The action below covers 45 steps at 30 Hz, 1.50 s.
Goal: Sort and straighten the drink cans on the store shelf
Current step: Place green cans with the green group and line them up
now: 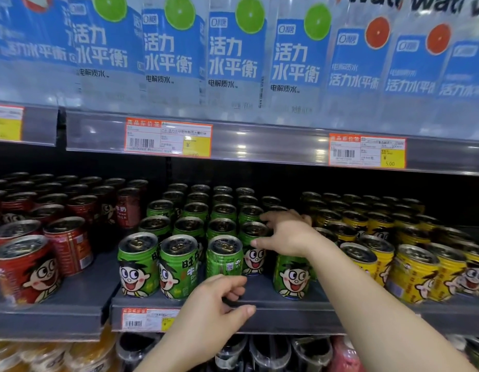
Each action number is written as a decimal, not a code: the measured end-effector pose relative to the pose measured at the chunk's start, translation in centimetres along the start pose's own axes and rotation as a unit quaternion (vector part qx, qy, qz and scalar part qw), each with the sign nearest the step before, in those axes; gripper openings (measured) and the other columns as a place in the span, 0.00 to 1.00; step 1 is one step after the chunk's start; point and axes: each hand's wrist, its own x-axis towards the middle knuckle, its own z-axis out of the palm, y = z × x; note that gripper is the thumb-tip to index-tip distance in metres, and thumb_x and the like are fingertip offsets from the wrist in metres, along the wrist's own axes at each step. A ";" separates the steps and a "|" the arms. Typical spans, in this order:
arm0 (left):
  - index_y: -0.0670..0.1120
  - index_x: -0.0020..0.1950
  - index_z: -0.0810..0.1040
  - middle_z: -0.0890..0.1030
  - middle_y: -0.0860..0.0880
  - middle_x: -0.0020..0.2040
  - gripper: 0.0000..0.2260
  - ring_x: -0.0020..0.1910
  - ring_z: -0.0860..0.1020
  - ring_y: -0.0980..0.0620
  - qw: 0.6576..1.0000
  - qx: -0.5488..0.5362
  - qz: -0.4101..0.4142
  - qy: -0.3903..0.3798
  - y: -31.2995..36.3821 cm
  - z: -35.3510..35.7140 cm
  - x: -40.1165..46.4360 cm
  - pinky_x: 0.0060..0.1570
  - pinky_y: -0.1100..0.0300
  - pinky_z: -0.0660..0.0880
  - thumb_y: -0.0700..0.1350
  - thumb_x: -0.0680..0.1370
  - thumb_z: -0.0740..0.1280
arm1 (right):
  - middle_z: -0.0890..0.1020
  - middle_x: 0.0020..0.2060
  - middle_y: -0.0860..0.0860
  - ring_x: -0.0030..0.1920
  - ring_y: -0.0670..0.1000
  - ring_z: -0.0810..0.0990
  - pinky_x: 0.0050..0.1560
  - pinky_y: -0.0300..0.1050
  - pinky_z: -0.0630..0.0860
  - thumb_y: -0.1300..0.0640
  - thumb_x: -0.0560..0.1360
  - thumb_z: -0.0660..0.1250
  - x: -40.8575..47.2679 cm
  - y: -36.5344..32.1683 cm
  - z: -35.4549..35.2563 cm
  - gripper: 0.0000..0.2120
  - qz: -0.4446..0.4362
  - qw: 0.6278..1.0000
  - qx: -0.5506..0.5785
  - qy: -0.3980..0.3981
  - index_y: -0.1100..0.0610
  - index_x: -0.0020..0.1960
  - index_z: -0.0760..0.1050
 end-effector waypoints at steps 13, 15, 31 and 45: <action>0.60 0.48 0.78 0.82 0.49 0.43 0.19 0.44 0.79 0.61 0.997 -0.054 -0.022 0.044 -0.5 -0.2 0.1 0.40 0.69 0.76 0.41 0.66 0.78 | 0.78 0.57 0.45 0.61 0.52 0.68 0.58 0.50 0.60 0.33 0.73 0.59 -8.2 3.5 2.3 0.29 0.071 0.986 -0.058 0.142 0.43 0.70 0.62; 0.60 0.46 0.79 0.83 0.48 0.43 0.19 0.42 0.80 0.60 0.996 -0.064 -0.027 0.053 -0.6 0.0 0.2 0.40 0.69 0.77 0.39 0.65 0.79 | 0.79 0.56 0.44 0.60 0.51 0.68 0.57 0.48 0.60 0.33 0.73 0.59 -8.7 3.5 2.7 0.28 0.067 0.984 -0.021 0.163 0.42 0.70 0.62; 0.64 0.48 0.75 0.82 0.50 0.47 0.23 0.45 0.80 0.57 0.998 -0.045 -0.027 0.040 0.1 1.0 0.1 0.41 0.69 0.77 0.40 0.65 0.79 | 0.80 0.50 0.39 0.53 0.45 0.75 0.63 0.48 0.66 0.41 0.75 0.64 -7.6 4.0 0.1 0.20 -0.028 0.982 0.155 0.101 0.39 0.66 0.70; 0.64 0.49 0.75 0.77 0.55 0.49 0.18 0.48 0.75 0.63 1.000 -0.016 -0.002 -0.013 1.7 2.9 0.2 0.42 0.70 0.75 0.46 0.68 0.76 | 0.75 0.64 0.50 0.71 0.58 0.62 0.69 0.57 0.55 0.31 0.70 0.62 0.5 4.4 0.1 0.29 0.080 0.994 -0.069 -0.017 0.47 0.64 0.71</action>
